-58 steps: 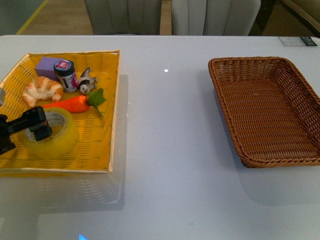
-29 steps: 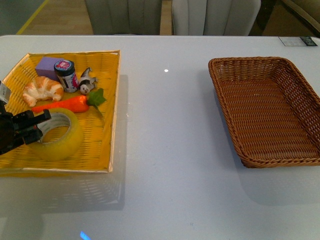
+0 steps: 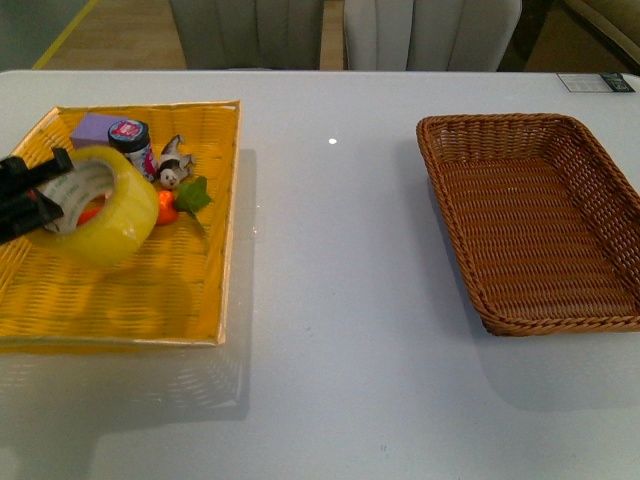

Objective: Move tape to another basket

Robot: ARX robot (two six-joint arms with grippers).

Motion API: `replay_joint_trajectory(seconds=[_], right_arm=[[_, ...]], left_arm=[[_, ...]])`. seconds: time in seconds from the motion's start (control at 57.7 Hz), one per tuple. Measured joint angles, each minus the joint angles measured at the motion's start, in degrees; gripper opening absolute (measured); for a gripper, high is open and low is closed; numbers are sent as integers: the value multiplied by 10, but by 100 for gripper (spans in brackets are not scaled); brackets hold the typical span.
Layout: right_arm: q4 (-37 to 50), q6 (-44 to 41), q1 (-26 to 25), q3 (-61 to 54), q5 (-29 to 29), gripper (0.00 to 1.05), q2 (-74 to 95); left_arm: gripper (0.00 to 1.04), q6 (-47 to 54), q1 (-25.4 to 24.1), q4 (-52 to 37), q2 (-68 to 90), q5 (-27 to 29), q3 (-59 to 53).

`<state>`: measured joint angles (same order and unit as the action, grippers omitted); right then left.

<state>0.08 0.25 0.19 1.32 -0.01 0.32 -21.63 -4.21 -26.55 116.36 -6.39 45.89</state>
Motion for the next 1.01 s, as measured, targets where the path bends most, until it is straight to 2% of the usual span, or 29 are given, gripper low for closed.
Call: replay_joint_trajectory(seconds=[0.104, 0.225, 0.486, 0.763, 0.867, 1.006], right_arm=[[0, 0, 0, 0, 0, 96, 0], [0, 0, 0, 0, 0, 96, 0], [0, 0, 0, 0, 0, 96, 0], [0, 0, 0, 0, 0, 96, 0], [0, 0, 0, 0, 0, 96, 0], [0, 0, 0, 0, 0, 96, 0]], left_arm=[[16, -9, 12, 20, -53, 1, -1], [16, -27, 53, 53, -104, 5, 17], [16, -49, 186, 109, -137, 35, 108], [16, -66, 318, 148, -138, 38, 160], [16, -69, 349, 154, -138, 39, 165], [16, -75, 360, 161, -137, 41, 167]])
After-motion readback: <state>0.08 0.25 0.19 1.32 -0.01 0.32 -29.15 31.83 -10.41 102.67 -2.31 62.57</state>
